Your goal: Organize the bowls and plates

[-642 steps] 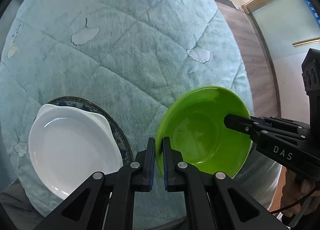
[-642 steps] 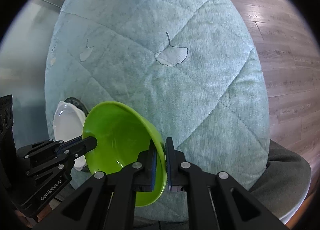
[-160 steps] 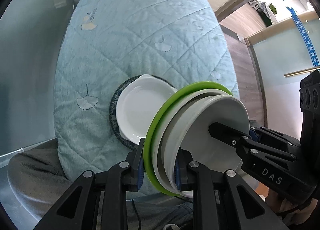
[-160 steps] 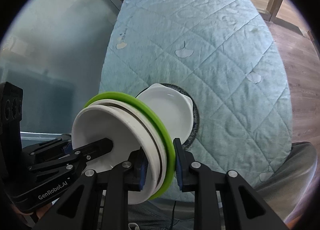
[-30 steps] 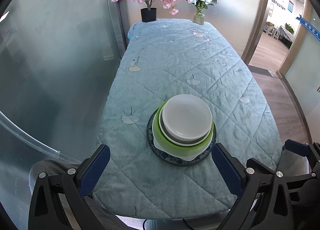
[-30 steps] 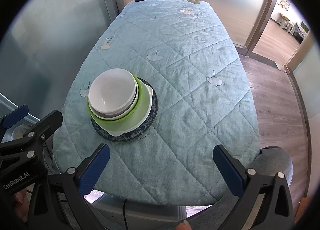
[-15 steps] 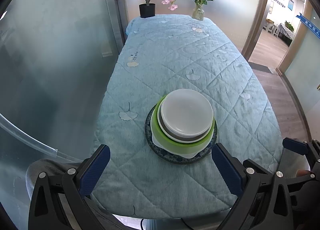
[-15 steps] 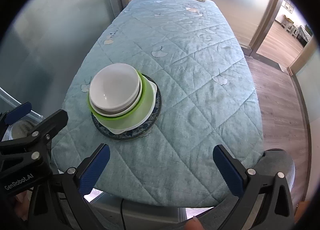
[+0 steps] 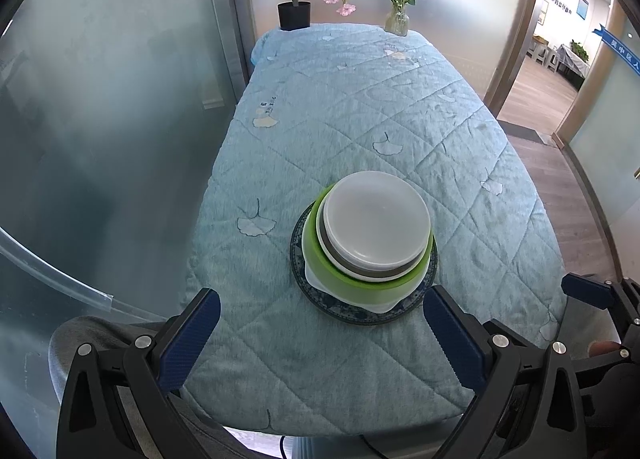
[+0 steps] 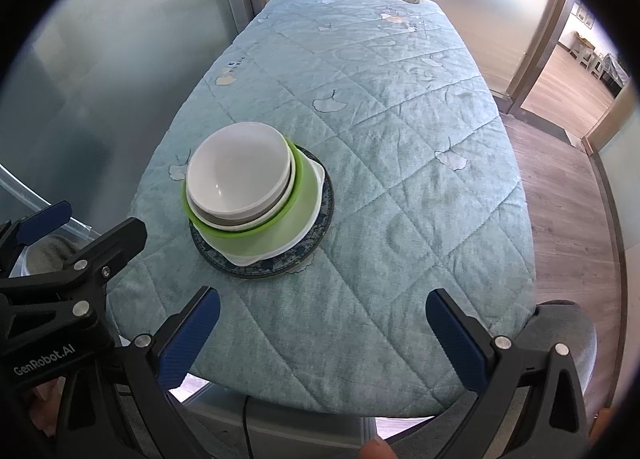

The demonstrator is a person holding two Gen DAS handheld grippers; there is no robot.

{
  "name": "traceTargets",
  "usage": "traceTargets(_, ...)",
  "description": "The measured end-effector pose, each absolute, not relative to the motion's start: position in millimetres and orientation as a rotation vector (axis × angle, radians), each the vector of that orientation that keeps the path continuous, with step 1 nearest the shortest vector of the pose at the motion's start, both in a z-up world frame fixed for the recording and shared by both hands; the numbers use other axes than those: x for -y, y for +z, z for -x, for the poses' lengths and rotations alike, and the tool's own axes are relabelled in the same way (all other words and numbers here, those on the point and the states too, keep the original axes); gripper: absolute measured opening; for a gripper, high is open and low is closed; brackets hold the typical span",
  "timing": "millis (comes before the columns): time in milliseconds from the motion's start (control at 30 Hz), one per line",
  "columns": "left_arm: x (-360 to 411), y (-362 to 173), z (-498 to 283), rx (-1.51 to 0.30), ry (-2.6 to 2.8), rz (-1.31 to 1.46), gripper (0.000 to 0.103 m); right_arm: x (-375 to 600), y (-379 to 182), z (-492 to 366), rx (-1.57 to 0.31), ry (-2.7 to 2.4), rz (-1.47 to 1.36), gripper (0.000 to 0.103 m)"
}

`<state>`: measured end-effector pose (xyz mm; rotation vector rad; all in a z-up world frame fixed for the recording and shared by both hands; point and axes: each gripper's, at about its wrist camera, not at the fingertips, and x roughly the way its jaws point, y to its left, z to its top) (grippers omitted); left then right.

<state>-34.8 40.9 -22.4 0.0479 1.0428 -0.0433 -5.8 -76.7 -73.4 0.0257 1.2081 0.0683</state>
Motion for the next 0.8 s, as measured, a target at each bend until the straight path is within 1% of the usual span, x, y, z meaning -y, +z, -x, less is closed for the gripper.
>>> traceTargets(400, -45, -31, 31, -1.049, -0.030, -0.046, 0.102, 66, -74, 4, -1.173, 0.098, -0.023, 0.102)
traceTargets(567, -48, -35, 30, -1.051, -0.037, -0.033, 0.102, 66, -79, 0, -1.190, 0.086, -0.035, 0.102)
traceTargets(700, -48, -33, 32, -1.000, -0.046, -0.057, 0.102, 64, -77, 2, -1.150, 0.101, -0.019, 0.102)
traceTargets(800, -46, -36, 27, -1.014, -0.054, -0.065, 0.102, 61, -78, 1, -1.131, 0.118, 0.000, 0.102)
